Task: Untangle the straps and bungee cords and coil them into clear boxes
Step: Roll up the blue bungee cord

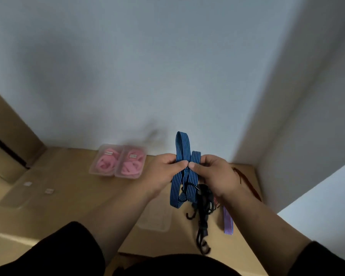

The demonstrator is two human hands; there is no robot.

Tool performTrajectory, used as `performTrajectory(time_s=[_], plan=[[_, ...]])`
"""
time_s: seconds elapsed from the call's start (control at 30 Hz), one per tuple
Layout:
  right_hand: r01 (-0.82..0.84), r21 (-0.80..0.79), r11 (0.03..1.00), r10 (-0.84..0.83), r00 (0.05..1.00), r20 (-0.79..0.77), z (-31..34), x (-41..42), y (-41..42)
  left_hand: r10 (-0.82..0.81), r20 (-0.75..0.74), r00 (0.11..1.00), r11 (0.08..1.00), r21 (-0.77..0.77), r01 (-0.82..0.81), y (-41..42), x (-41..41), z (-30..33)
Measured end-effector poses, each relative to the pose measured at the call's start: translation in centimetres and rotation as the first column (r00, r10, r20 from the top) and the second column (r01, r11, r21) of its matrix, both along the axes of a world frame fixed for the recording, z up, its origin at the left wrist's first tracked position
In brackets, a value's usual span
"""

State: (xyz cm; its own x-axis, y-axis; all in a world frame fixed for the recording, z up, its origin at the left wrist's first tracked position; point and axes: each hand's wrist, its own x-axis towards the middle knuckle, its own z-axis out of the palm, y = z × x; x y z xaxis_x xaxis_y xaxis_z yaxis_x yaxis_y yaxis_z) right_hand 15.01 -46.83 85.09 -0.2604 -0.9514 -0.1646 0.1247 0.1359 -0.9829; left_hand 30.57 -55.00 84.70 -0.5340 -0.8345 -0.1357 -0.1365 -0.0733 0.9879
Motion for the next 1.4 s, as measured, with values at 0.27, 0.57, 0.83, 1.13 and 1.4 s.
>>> performTrajectory(time_s=[0.27, 0.57, 0.83, 1.13, 1.4], plan=[[-0.084, -0.039, 0.996, 0.080, 0.993, -0.088, 1.9, 7.2, -3.3, 0.174, 0.011, 0.985, 0.984, -0.042, -0.173, -1.9, 11.1, -1.7], [-0.162, 0.008, 0.987, 0.162, 0.987, -0.003, 3.9, 17.7, -5.4, 0.154, 0.151, 0.977, 0.972, 0.154, -0.177, -3.0, 21.7, -7.4], [-0.076, 0.053, 0.996, 0.068, 0.987, 0.147, 3.8, 23.6, -6.1, -0.044, 0.296, 0.954, 0.981, 0.196, -0.016, -5.4, 24.4, -10.4], [0.071, 0.090, 0.993, -0.084, 0.985, 0.149, 3.7, 24.4, -6.9, 0.069, 0.298, 0.952, 0.989, -0.146, -0.026, -6.4, 25.2, -7.4], [0.105, 0.101, 0.989, -0.120, 0.980, 0.159, 3.4, 25.0, -6.7, -0.306, -0.146, 0.941, 0.951, 0.006, 0.310, -4.4, 26.0, -1.3]])
